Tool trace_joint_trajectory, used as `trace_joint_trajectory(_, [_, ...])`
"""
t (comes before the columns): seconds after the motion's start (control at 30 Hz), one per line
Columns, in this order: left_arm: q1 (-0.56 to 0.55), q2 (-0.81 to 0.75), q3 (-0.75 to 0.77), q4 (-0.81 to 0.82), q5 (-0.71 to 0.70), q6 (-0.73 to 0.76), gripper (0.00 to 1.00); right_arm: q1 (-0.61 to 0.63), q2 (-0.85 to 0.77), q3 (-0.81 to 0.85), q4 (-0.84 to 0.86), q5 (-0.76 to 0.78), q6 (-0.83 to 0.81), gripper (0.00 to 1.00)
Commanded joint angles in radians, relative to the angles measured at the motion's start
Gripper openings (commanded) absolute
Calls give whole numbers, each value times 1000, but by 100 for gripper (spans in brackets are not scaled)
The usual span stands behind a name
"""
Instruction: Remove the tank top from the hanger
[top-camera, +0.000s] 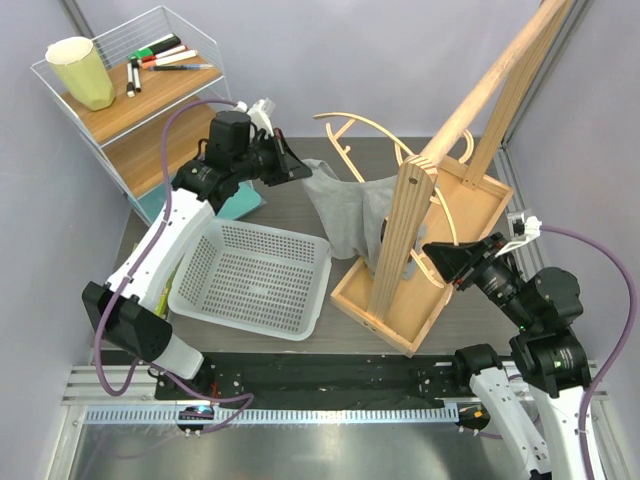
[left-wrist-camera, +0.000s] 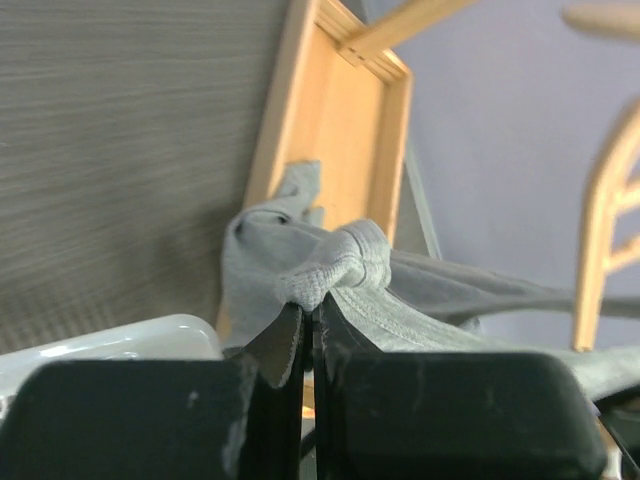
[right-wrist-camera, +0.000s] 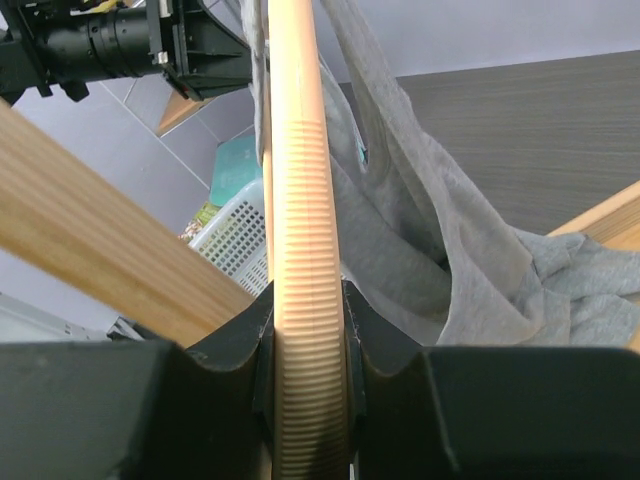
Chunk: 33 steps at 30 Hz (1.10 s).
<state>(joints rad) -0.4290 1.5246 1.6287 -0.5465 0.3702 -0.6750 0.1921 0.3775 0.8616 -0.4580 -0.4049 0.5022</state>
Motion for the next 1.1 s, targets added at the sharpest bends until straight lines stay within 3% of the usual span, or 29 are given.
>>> trace_joint_trajectory(0.0, [9,-52,-4,122,150,-40,0,-2,73,34,154,24,32,1])
trace_joint_trajectory(0.07, [7,-50,-4,114,154,-32,1,-3,106,40,183,14,41,1])
trace_joint_trajectory(0.13, [9,-49,3,103,177,-6,31,-5,152,48,211,3,48,1])
trace_joint_trajectory(0.2, [7,-57,0,99,240,21,54,-5,199,60,240,-2,39,1])
trace_joint_trajectory(0.27, [9,-102,-19,88,257,64,65,-5,233,76,234,3,13,1])
trace_joint_trajectory(0.4, [9,-233,-110,80,231,92,70,-3,296,125,216,6,-53,1])
trace_joint_trajectory(0.43, [7,-279,-153,94,228,75,68,-3,311,128,220,-3,-59,1])
trace_joint_trajectory(0.5, [7,-316,-196,161,239,-16,55,-3,324,126,232,-38,-70,1])
trace_joint_trajectory(0.6, [-33,-353,-274,354,283,-191,53,-3,327,102,262,-84,-96,1])
trace_joint_trajectory(0.73, [-152,-334,-283,485,161,-317,61,-3,308,70,272,-86,-142,1])
trace_joint_trajectory(0.8, [-177,-293,-262,546,119,-381,73,-3,298,51,275,-91,-143,1])
trace_joint_trajectory(1.07, [-186,-167,-282,804,-92,-724,69,-5,242,13,292,-144,-120,1])
